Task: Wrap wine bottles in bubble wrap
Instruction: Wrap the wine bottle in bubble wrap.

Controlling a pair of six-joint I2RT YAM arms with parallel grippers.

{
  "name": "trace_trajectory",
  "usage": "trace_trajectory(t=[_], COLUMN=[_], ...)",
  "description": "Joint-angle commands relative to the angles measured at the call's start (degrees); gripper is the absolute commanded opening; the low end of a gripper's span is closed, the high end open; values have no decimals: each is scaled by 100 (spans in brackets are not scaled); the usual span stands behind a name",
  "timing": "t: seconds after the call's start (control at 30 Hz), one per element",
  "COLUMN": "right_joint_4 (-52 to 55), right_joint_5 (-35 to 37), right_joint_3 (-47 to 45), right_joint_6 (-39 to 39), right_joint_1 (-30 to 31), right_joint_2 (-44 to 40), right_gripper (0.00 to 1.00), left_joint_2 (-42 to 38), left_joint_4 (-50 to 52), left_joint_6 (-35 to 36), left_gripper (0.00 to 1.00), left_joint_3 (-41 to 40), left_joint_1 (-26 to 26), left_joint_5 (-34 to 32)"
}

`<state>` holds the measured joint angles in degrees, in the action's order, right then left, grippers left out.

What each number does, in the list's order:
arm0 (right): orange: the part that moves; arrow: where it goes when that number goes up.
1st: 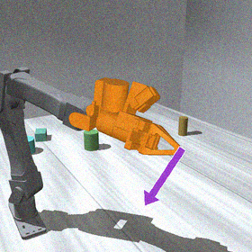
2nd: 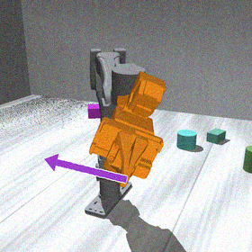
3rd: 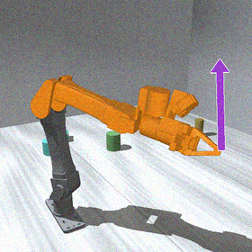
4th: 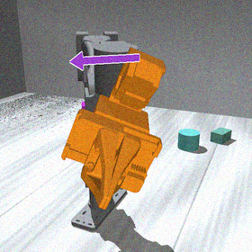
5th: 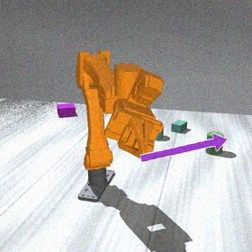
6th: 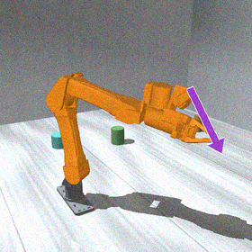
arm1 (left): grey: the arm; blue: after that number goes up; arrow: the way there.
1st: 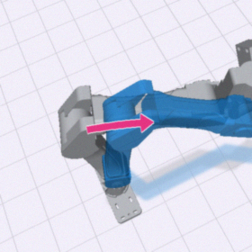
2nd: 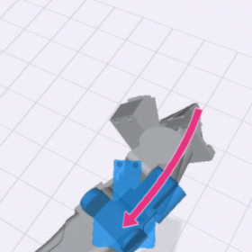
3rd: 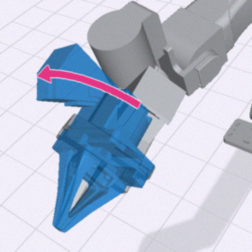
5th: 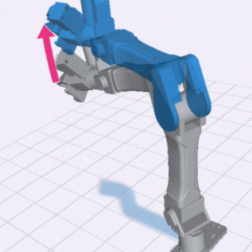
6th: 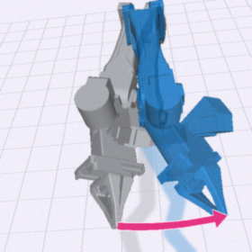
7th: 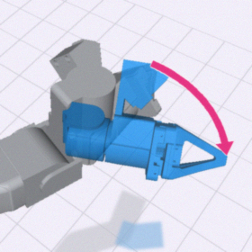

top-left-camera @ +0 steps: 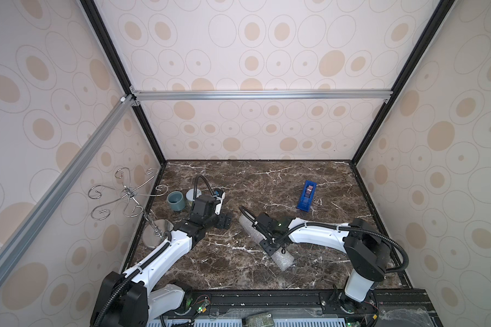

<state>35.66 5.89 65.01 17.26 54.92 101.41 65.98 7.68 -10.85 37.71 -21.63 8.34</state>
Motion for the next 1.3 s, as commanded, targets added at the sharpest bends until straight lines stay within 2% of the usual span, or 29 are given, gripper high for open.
trace_trajectory(t=[0.0, 0.2, 0.43, 0.57, 0.77, 0.9, 1.03, 1.13, 1.27], right_joint_4=[-172, -745, -1579, -1270, -1290, -1056, -604, -490, -468], right_joint_5=[-544, -1129, -1336, -1008, -988, -784, -795, -807, -891], right_joint_3=[276, 218, 131, 543, 1008, 1462, 2027, 2133, 2156], right_joint_6=[865, 1709, 2589, 2879, 3333, 3285, 2983, 2916, 2921], right_joint_1=[-128, -331, -607, -688, -926, -1016, -1007, -1007, -1009], right_joint_2=[239, 452, 588, 875, 1408, 1628, 1818, 1831, 1756], right_gripper=[14, 9, 9, 11, 17, 25, 42, 52, 61], left_joint_2=[-56, 293, 787, 1157, 1523, 1679, 1811, 1854, 1892], left_joint_4=[-869, -1988, -2839, -3060, -3043, -2830, -2669, -2544, -2414], left_joint_6=[-1153, -2144, -2612, -2763, -2786, -2706, -2616, -2511, -2370], left_gripper=[85, 73, 68, 65, 64, 64, 65, 66, 67], left_joint_3=[-298, -802, -979, -967, -783, -648, -584, -538, -412], left_joint_1=[53, 53, 53, 47, 48, 52, 53, 58, 88], left_joint_5=[1032, 2019, 2617, 2807, 2785, 2681, 2563, 2441, 2331])
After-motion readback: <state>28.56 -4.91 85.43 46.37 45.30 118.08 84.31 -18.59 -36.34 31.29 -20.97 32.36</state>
